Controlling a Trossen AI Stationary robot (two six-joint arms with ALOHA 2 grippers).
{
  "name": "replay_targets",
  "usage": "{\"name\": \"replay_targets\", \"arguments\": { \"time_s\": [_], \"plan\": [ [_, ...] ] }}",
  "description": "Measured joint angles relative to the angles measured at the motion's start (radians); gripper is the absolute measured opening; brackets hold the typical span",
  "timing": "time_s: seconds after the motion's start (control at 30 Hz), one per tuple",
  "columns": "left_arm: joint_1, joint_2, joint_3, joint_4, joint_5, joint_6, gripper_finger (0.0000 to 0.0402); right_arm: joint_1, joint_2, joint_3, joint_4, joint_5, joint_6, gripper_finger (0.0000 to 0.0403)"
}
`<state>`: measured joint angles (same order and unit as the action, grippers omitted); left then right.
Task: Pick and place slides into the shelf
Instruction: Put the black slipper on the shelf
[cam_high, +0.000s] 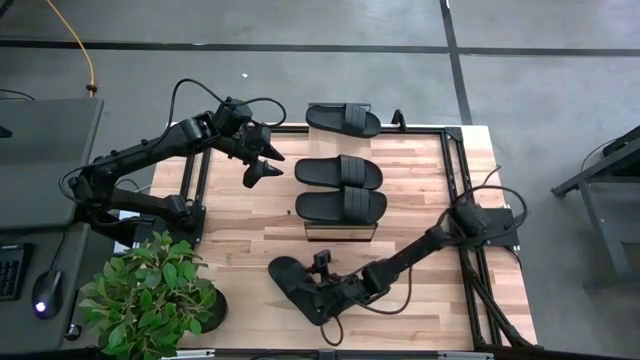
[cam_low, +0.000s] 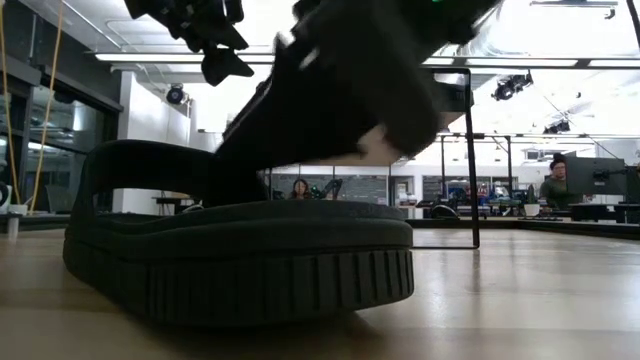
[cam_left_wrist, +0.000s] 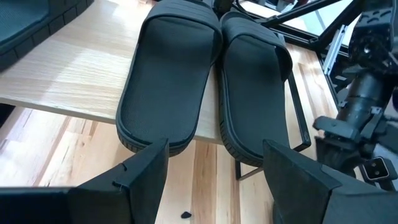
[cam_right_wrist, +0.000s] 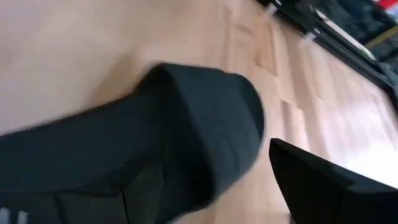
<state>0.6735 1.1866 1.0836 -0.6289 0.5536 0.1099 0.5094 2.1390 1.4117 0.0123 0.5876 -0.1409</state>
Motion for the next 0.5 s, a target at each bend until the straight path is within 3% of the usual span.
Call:
{"name": "replay_targets", "arguments": {
  "time_s": [0.3,0.5],
  "plan": [
    [0.0,0.0,0.0,0.0,-0.001,0.0,0.0241,-0.025,0.173,0.223,-0.153,0.029,-0.013,0.0264],
    [0.0,0.0,0.0,-0.002,-0.004,-0.003,0.0241,-0.027,0.256,0.392,-0.285,0.074,-0.015,0.0186]
  ]
}}
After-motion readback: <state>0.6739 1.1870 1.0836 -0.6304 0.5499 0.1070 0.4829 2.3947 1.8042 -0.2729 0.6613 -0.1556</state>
